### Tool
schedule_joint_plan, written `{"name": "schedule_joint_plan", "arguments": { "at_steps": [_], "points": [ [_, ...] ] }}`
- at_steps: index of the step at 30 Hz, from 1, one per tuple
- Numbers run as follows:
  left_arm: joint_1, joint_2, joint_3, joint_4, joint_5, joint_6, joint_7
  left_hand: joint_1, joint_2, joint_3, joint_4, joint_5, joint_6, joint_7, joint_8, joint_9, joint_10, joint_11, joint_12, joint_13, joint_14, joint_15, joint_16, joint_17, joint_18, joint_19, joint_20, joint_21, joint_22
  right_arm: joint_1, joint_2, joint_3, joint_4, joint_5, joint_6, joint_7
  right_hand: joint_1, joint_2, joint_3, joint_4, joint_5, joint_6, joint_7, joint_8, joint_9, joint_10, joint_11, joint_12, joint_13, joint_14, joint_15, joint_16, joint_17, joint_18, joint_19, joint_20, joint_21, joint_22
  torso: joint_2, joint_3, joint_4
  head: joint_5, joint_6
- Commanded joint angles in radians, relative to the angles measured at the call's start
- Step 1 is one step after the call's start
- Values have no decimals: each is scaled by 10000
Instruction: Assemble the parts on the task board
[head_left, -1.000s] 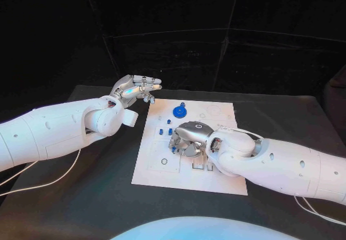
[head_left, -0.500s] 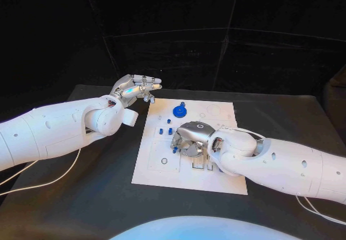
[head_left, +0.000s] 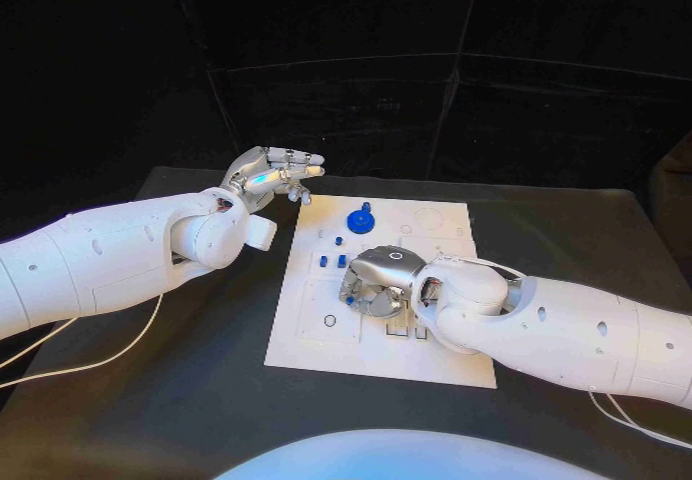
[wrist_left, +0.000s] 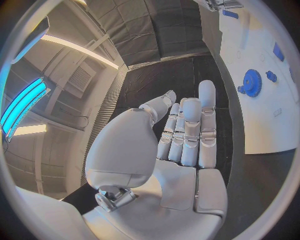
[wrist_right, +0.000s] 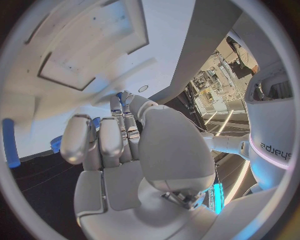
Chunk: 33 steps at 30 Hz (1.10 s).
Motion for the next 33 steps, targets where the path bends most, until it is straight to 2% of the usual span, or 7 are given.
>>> {"name": "schedule_joint_plan", "arguments": {
  "at_steps": [1, 5, 11, 19, 24, 28, 33],
  "points": [
    [15, 7, 9, 7, 41, 133, 19, 89, 33, -38, -16, -12, -83, 22, 14, -6, -102, -3, 73, 16, -97, 4, -53, -52, 126, -90, -14, -76, -22, -4, 32, -60, -13, -208, 245, -159, -229, -105, 26, 24, 61, -150, 116, 17, -35, -268, 68, -151, -34, 261, 62, 33, -22, -72, 19, 64, 16, -27, 2, -5, -7, 5, 0],
    [15, 5, 9, 7, 41, 137, 5, 89, 33, -38, -16, -12, -83, 22, 14, -6, -102, -3, 73, 16, -97, 4, -53, -52, 126, -90, -14, -76, -22, -4, 43, -85, -44, -253, 116, -236, -407, -242, -30, 45, 197, -392, 204, 11, -50, -478, 153, -211, -27, 250, 126, 42, -34, -60, -17, 118, -16, -82, -3, 8, -5, 0, 11],
    [15, -4, 9, 6, 41, 133, -16, 79, 31, -58, -13, -12, -104, 29, 16, -7, -125, 4, 80, 15, -110, 10, -57, -70, 125, -95, -10, -86, -29, -4, -18, -100, -31, -282, -535, -226, -584, -393, -163, 22, 217, -1035, 341, 5, -63, -1186, 315, -195, -32, 131, 262, -164, -345, 24, -239, 241, -272, -517, -4, 8, 2, -1, 17],
    [15, 6, 8, -28, 41, 191, -74, 77, 28, -67, -13, -12, -115, 32, 15, -8, -137, 7, 81, 14, -117, 13, -61, -83, 125, -97, -8, -91, -32, -5, -266, -103, 191, -56, -1634, 179, -603, -430, -246, -13, 235, -1230, 328, 18, -53, -1355, 330, -122, -17, 119, 274, -175, -373, 52, -302, 271, -355, -654, -1, 15, -17, -2, 49],
    [14, 4, 7, -38, 41, 212, -87, 76, 26, -77, -14, -12, -127, 36, 15, -8, -151, 11, 84, 13, -128, 16, -69, -103, 125, -100, -5, -96, -36, -4, -639, -97, 551, 198, -1997, 322, -618, -464, -307, -32, 258, -1330, 285, 16, -52, -1370, 303, -47, -3, 127, 259, -160, -369, 61, -312, 268, -375, -685, -6, 13, -26, -10, 63],
    [14, -17, 5, -29, 41, 229, -96, 76, 26, -77, -14, -12, -127, 36, 15, -8, -151, 11, 84, 13, -128, 16, -69, -103, 125, -100, -5, -96, -36, 48, -1227, -71, 1011, 557, -1922, 235, -637, -485, -358, -37, 271, -1352, 251, 32, -43, -1360, 279, 15, 7, 138, 244, -135, -343, 65, -313, 259, -383, -697, -11, -2, -19, -53, 96],
    [14, -55, 4, -15, 41, 240, -97, 76, 26, -77, -14, -12, -127, 36, 15, -8, -151, 11, 84, 13, -128, 16, -69, -103, 125, -100, -5, -96, -36, 336, -2042, 115, 1354, 1109, -1334, -79, -691, -540, -483, -35, 319, -1392, 204, 40, -36, -1388, 243, 97, 12, 144, 219, -124, -346, 68, -311, 236, -393, -709, -19, -1, -35, -124, 151]
  ]
}}
